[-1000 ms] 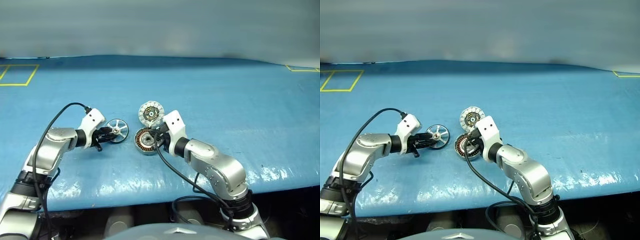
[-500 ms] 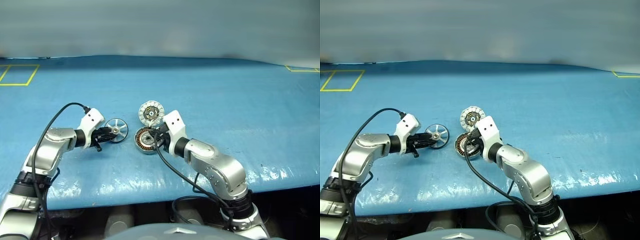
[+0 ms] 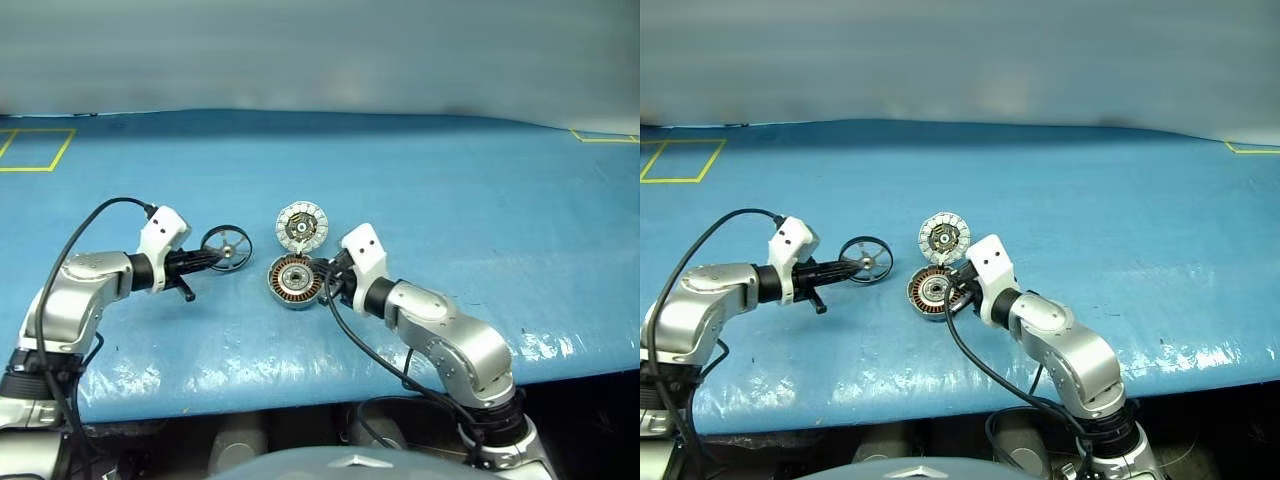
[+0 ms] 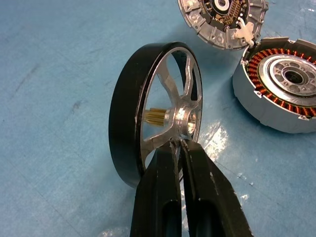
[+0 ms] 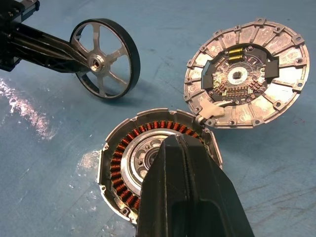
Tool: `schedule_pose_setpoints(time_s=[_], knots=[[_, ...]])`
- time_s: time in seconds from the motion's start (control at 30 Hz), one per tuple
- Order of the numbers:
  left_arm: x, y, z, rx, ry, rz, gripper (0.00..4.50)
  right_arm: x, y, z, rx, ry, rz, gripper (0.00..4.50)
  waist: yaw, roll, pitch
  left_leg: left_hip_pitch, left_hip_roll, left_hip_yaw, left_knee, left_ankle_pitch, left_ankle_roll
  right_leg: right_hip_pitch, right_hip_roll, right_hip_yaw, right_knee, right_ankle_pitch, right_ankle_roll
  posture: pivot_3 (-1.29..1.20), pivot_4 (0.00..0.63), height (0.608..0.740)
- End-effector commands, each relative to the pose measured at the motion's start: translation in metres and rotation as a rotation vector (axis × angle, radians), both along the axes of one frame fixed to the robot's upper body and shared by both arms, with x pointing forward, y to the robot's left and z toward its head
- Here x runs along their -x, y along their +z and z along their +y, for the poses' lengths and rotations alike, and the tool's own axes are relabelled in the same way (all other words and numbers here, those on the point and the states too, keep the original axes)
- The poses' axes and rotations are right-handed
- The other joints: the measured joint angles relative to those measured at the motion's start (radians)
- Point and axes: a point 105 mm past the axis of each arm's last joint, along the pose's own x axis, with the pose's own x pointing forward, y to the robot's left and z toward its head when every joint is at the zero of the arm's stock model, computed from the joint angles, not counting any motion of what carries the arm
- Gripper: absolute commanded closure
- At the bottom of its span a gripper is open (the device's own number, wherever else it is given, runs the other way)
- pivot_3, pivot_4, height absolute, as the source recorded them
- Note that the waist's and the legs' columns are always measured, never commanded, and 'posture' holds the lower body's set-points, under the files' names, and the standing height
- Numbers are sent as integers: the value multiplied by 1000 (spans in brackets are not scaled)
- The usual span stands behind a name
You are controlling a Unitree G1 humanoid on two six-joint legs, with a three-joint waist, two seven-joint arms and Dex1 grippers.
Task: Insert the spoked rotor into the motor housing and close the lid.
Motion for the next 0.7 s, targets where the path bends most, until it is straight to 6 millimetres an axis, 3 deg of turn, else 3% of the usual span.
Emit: schedule_pose_setpoints(time_s=[0.03,0.37,0.7], knots=[[3,11,-3,102,14,-13,4484,2,13,1,-35,12,-51,4500,1,0,0,0,0,0,0,0,0,0,0,0,0,0,0,0,150,740],[32,14,-4,364,56,77,4484,5,11,3,-36,20,-39,4500,0,-1,0,0,1,0,0,0,0,0,-1,0,0,0,-1,0,150,740],[53,-4,-16,464,70,218,4484,6,10,8,-35,42,-34,4500,0,-1,0,0,1,0,1,0,0,0,-1,0,0,-2,-3,0,150,740]])
